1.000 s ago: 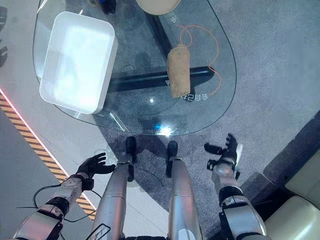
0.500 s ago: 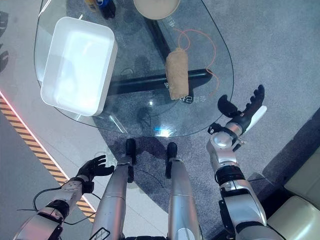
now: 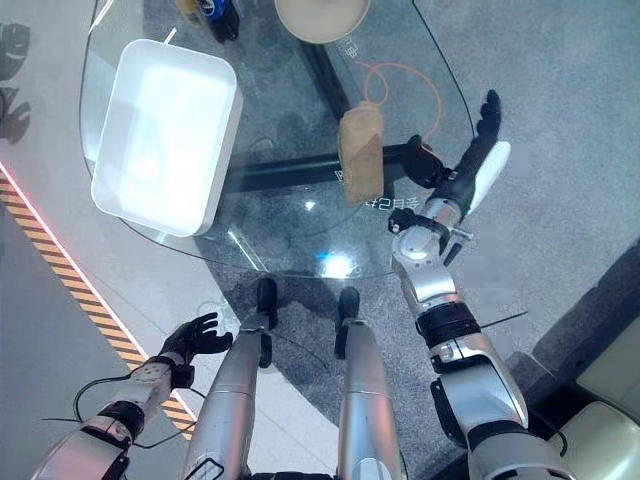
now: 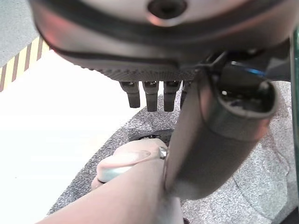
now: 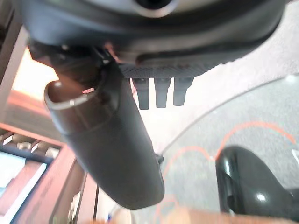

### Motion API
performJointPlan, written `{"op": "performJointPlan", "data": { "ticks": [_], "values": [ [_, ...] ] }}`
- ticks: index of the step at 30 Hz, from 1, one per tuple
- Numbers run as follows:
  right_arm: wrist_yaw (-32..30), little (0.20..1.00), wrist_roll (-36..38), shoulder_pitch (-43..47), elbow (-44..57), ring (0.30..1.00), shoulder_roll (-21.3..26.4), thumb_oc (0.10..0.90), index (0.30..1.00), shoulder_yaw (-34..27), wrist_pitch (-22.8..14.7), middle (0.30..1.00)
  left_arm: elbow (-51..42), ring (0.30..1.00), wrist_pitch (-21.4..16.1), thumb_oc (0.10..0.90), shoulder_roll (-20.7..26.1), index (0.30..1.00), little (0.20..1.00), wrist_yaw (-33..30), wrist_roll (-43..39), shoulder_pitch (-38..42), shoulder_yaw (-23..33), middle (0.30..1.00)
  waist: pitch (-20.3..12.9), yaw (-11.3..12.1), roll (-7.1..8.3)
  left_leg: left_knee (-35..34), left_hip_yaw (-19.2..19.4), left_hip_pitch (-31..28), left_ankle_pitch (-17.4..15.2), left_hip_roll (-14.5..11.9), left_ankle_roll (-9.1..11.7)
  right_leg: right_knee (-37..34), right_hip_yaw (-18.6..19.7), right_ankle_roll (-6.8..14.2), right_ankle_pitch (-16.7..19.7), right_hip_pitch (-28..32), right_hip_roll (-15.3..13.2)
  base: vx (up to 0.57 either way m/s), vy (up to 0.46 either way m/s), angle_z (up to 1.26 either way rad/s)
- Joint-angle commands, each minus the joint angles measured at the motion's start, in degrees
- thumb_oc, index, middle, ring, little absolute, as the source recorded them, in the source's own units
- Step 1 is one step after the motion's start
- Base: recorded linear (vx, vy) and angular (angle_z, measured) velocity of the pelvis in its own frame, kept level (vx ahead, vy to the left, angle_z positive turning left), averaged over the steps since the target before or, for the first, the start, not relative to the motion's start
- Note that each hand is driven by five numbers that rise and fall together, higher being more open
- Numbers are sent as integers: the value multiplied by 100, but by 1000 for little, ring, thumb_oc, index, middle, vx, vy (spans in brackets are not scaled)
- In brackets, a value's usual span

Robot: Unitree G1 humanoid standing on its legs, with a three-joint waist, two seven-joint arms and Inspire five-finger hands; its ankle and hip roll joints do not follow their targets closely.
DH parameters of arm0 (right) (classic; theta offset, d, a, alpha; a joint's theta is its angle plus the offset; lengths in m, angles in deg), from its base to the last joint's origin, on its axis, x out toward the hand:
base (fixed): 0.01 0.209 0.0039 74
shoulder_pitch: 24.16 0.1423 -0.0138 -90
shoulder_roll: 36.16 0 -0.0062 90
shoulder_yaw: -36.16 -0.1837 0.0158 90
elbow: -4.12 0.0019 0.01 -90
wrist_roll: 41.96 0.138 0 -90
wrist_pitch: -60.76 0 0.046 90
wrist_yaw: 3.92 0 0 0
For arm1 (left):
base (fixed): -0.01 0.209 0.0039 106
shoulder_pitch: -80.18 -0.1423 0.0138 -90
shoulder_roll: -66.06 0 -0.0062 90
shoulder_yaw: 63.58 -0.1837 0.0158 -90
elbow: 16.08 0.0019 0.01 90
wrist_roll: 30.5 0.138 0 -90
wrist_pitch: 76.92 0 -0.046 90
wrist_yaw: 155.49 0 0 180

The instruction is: Wipe the table with a cloth and put it in the basket.

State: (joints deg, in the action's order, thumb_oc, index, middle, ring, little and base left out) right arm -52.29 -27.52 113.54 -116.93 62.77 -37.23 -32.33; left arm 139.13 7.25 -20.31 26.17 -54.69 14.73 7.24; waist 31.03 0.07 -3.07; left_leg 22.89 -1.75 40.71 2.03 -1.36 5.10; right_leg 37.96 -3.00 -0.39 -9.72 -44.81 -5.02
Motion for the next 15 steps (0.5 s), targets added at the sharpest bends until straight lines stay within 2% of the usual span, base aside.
{"op": "performJointPlan", "data": {
  "ticks": [1, 2, 15],
  "values": [
    [80, 900, -400, 498, 269, 900, 414, 800, 900, 75, -10, 900, 23, 900, -43, 800, -225, 900, 900, -31, 23, -455, -61, 900, -124, -45, -165, 660, 314, -70, -591, 218, -287, -667, 41, -97, 296, 416, 208, 0, 0, 0],
    [185, 900, -319, 568, 196, 900, 414, 800, 900, 155, 138, 900, 7, 900, -28, 800, -228, 900, 900, -28, 17, -449, -68, 900, -124, -29, -173, 637, 322, -86, -579, 211, -282, -692, 37, -99, 298, 434, 196, 0, 0, 0],
    [398, 900, -163, 1101, -443, 900, 211, 800, 900, 659, 835, 900, -4, 900, -6, 800, -292, 900, 900, -46, 47, -402, -220, 900, -124, 107, -215, 533, 327, -128, -526, 220, -295, -708, -52, -130, 309, 436, 182, 1, 0, 1]
  ]
}}
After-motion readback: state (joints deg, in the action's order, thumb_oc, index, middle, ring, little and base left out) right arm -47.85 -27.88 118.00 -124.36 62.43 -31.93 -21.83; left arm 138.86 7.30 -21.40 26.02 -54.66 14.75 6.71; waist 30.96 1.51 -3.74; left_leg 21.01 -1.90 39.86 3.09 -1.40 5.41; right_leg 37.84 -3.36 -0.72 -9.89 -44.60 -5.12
